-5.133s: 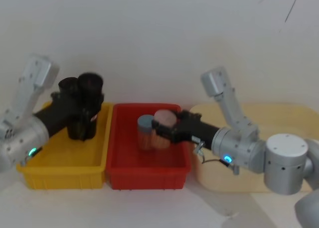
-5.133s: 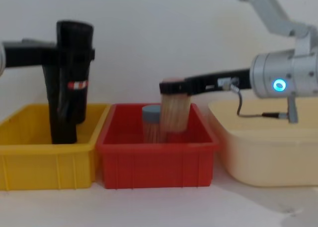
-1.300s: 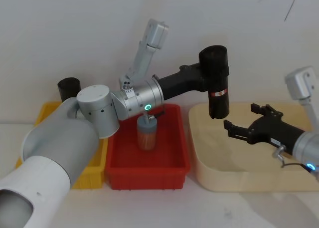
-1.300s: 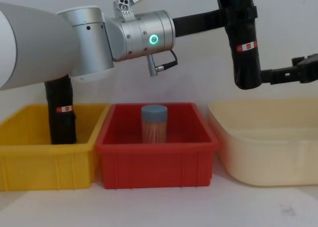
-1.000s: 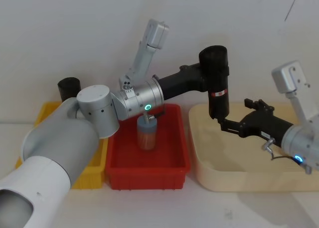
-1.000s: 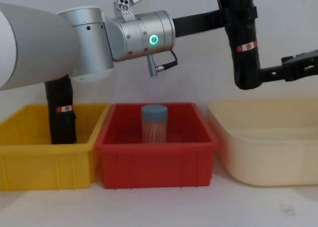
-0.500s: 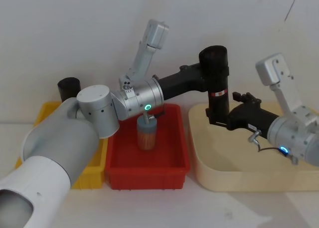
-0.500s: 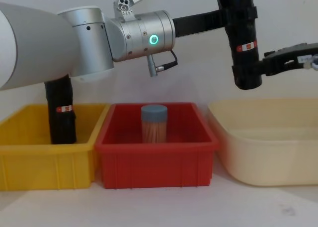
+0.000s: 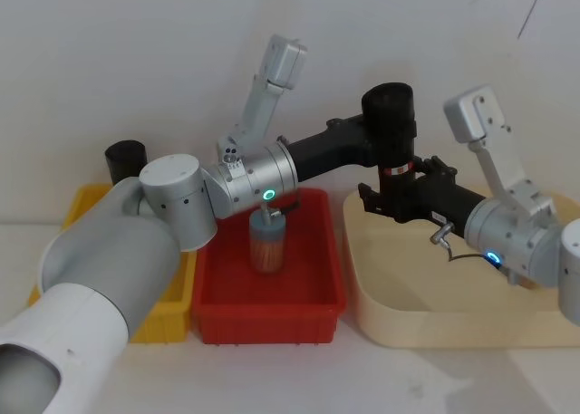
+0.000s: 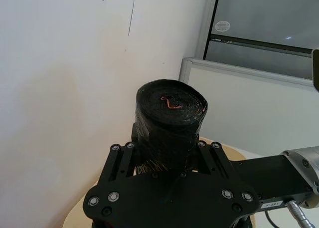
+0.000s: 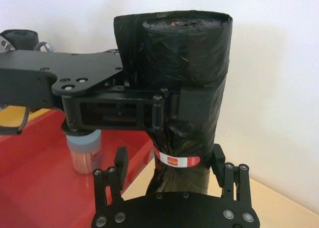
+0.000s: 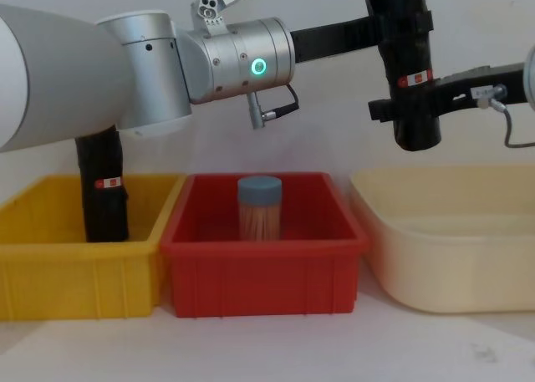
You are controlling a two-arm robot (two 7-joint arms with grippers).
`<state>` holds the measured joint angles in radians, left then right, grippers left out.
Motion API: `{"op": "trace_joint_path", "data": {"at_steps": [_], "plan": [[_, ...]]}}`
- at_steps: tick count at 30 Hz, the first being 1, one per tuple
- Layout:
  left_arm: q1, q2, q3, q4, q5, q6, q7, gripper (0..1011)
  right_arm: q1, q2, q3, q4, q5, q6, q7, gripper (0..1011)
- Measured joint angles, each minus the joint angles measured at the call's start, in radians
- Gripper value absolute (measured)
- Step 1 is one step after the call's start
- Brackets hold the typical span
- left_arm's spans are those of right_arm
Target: Pick up the garbage bag with the one hand and transfer it to the other hand.
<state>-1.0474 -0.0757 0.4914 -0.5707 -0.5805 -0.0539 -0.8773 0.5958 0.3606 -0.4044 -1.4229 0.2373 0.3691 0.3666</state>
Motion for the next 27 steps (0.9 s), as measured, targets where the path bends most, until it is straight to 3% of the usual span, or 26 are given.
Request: {"op": "trace_joint_path", "data": {"at_steps": [6, 20, 27], "plan": [[0.0, 0.0, 0.0, 0.0, 0.0, 0.0, 0.0, 486, 0.012, -0.015, -0.002, 0.018, -0.006, -0.006, -0.004, 945], [0.0, 0.0, 0.0, 0.0, 0.0, 0.0, 0.0, 486, 0.024, -0.03, -0.004, 0.035, -0.012, -0.012, -0.01, 568], [0.0, 0.0, 0.0, 0.0, 0.0, 0.0, 0.0, 486, 0.026, -0.034, -0.005, 0.039, -0.013, -0.013, -0.011, 546]]}}
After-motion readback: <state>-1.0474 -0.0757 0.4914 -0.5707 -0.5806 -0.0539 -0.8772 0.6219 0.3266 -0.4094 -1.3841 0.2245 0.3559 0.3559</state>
